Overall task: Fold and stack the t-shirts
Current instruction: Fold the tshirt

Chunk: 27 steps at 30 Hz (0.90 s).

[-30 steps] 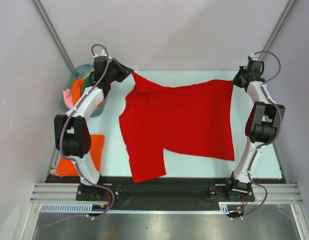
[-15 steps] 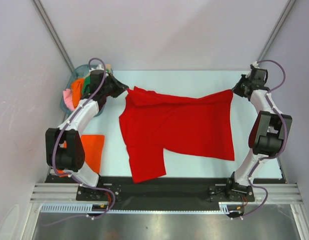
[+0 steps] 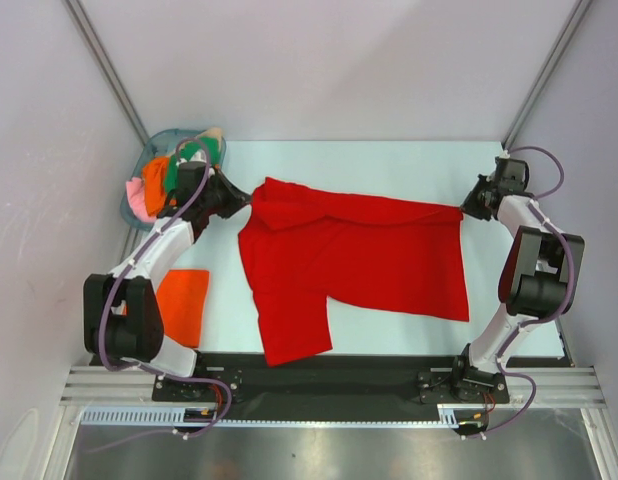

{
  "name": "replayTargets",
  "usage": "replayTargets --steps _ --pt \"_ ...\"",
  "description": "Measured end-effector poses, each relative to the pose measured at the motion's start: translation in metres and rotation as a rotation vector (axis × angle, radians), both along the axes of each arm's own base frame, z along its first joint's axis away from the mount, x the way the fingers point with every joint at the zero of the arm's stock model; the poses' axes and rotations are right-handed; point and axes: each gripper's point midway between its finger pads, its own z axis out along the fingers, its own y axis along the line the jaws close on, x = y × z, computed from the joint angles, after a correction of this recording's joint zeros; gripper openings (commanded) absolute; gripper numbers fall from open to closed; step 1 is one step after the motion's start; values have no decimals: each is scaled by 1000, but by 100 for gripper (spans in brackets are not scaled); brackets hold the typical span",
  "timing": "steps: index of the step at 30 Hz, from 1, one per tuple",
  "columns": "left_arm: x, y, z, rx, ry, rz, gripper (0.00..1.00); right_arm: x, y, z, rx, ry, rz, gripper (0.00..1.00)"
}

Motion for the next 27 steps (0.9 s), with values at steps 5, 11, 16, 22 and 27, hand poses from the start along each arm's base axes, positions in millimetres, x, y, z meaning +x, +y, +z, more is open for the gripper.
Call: replayTargets --steps 5,11,16,22,27 --pt "-14 1 -12 0 29 1 0 -1 -3 -2 -6 2 -12 0" --pt "-25 -1 -26 -17 67 -9 0 0 -9 -1 -15 -4 -33 0" --pt "-40 -1 -40 -27 100 -5 0 -1 -15 -4 -23 1 -55 0" --pt "-54 1 -48 -36 111 2 0 -6 -15 -10 -18 18 -72 0" --pt "-60 0 -57 -39 130 3 0 -7 -16 -13 -21 24 -77 0"
